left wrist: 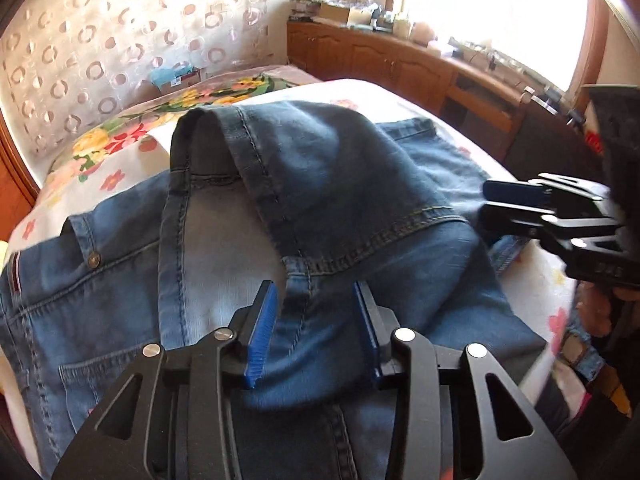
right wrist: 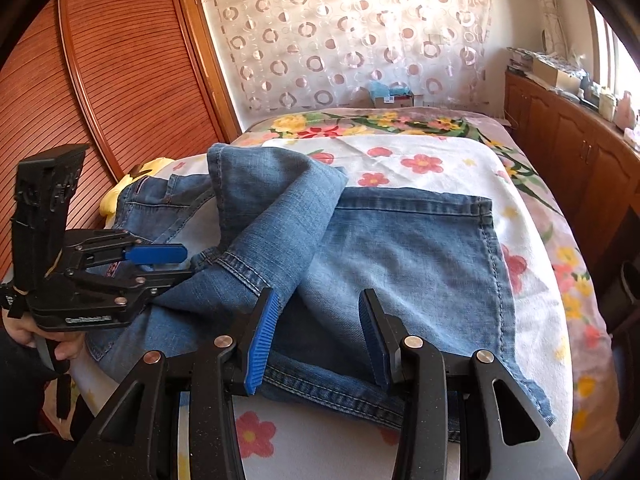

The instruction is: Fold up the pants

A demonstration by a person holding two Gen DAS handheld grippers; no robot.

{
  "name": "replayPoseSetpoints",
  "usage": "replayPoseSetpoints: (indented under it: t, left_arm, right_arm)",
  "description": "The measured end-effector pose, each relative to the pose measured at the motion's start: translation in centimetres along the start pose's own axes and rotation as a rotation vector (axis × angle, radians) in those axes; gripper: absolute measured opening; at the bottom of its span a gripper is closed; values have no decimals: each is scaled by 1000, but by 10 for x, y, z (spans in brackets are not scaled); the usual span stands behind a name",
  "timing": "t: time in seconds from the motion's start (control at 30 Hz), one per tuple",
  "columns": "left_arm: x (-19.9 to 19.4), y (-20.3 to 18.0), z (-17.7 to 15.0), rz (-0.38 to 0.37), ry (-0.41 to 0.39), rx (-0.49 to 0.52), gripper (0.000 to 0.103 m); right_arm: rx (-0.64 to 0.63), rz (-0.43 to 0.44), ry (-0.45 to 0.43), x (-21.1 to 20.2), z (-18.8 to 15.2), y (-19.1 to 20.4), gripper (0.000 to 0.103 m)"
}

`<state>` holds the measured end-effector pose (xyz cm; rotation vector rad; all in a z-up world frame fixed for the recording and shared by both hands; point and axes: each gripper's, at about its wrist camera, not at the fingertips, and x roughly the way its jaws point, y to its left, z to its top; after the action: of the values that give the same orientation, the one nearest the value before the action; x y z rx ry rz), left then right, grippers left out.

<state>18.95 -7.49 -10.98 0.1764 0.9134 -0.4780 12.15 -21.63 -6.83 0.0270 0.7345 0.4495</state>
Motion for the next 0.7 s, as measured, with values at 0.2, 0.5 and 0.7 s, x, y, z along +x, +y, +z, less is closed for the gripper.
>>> replayPoseSetpoints:
  t: [0.2,0.5,0.7]
  left_arm:
    - [10,8,-3,-22,16,-45,20]
    - [-48,18,-16,26,-103,-74,7]
    - [-104,49,-31,82,-166,-107,7]
  right_arm:
    - [8,1,-4,-5,-5,-3,44]
    - [19,8,-4,-8,-5,-5,44]
    - [-8,28,-17,-7,3,8,44]
